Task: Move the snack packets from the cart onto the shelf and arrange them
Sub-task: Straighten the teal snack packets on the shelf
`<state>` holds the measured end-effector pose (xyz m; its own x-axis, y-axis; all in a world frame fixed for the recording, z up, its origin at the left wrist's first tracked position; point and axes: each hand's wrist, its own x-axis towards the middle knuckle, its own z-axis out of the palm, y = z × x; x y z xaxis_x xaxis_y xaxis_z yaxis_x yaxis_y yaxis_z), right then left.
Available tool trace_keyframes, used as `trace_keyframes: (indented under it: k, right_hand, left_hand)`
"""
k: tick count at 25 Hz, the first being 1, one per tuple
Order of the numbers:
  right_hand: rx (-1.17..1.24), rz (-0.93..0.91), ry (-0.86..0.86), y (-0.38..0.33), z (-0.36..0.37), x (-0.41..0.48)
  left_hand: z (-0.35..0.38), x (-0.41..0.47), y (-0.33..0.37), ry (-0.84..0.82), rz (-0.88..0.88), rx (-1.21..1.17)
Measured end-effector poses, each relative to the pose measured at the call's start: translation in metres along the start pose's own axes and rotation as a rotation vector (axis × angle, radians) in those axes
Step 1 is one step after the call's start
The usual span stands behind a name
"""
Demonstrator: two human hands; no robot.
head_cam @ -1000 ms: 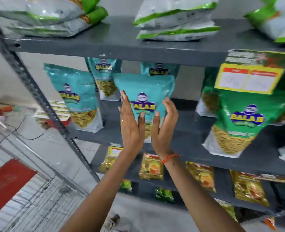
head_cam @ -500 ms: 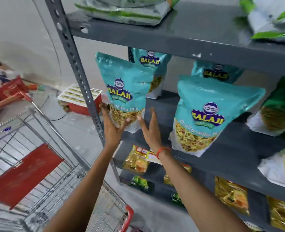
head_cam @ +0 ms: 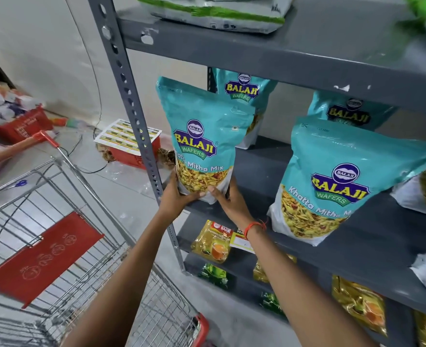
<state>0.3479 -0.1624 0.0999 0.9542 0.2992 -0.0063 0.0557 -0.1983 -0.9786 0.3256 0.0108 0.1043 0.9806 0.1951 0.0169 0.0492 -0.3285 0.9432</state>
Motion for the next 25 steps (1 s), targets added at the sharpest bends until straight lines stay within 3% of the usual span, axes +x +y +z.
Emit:
trace_keyframes:
  k: [12, 15, 18, 21, 23, 25]
  right_hand:
    - [0.051, -0.022, 0.031, -0.002, 0.002, -0.003]
    - [0.038, -0.037, 0.036, -0.006, 0.002, -0.009]
    - [-0.091, -0.138, 0.286, -0.023, 0.000, -0.027]
    - [-0.232, -0.454, 0.566, -0.057, -0.012, -0.056]
    - [-0.299, -0.612, 0.673, -0.075, -0.024, -0.075]
    - [-0.358, -0.669, 0.771, -0.075, -0.045, -0.095]
  left_hand:
    - [0.001, -0.004, 0.005, -0.022, 0.008, 0.011]
    - [0.011, -0.016, 0.014, 0.036, 0.082, 0.056]
    - [0.037, -0.036, 0.028, 0.228, 0.227, 0.308]
    - [0.075, -0.056, 0.054, 0.308, 0.447, 0.374]
    - [0.102, -0.062, 0.070, 0.193, 0.525, 0.257]
    - [0.126, -0.062, 0.081, -0.014, 0.488, 0.109]
